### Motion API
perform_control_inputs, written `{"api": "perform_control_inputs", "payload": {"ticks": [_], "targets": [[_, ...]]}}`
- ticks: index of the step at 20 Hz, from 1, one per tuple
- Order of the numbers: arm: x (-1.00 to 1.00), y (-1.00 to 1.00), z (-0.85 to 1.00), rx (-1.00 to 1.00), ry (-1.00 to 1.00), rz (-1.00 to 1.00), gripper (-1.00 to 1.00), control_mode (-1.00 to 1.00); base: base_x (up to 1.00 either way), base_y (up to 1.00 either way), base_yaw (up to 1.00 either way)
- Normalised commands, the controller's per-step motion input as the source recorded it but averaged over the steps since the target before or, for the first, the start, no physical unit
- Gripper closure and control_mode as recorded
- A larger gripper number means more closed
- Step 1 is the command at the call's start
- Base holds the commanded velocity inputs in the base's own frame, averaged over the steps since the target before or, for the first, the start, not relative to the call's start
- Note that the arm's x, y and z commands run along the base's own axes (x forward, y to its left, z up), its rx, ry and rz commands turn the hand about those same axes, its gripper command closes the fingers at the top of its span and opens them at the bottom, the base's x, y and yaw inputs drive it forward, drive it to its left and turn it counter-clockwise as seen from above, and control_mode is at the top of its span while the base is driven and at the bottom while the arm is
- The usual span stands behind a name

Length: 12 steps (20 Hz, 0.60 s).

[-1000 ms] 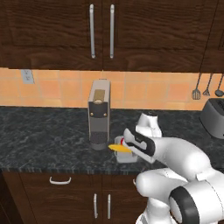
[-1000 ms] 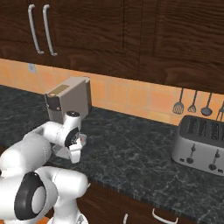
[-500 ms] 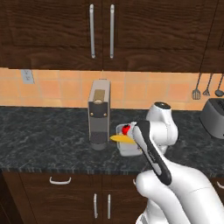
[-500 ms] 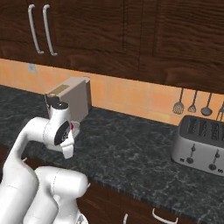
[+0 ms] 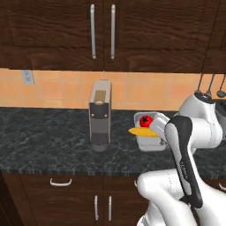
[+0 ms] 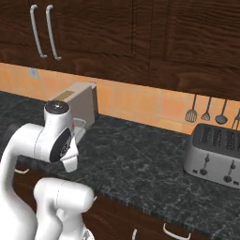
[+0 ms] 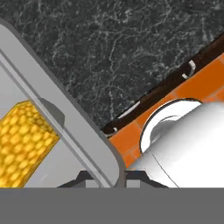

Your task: Take the meat container that has the fish and place it on the second highest rack of the freezer. Then take the vegetable container that has the corn and tomato and place it on the highest rack of the freezer.

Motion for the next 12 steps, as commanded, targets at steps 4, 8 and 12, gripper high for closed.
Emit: {"api": "perform_control_inputs", "payload": {"ticks": [4,8,12], "targets": [[-0.97,-0.59,0.32,0.01,-0.03,-0.05,1.00,-1.00,0.00,0.00,0.00],[-0.68,-0.17,0.00,0.00,-0.08,-0.01,1.00,-1.00,0.00,0.00,0.00],[-0.11,0.00,-0.02,0.00,0.00,0.00,1.00,-1.00,0.00,0.00,0.00]]}}
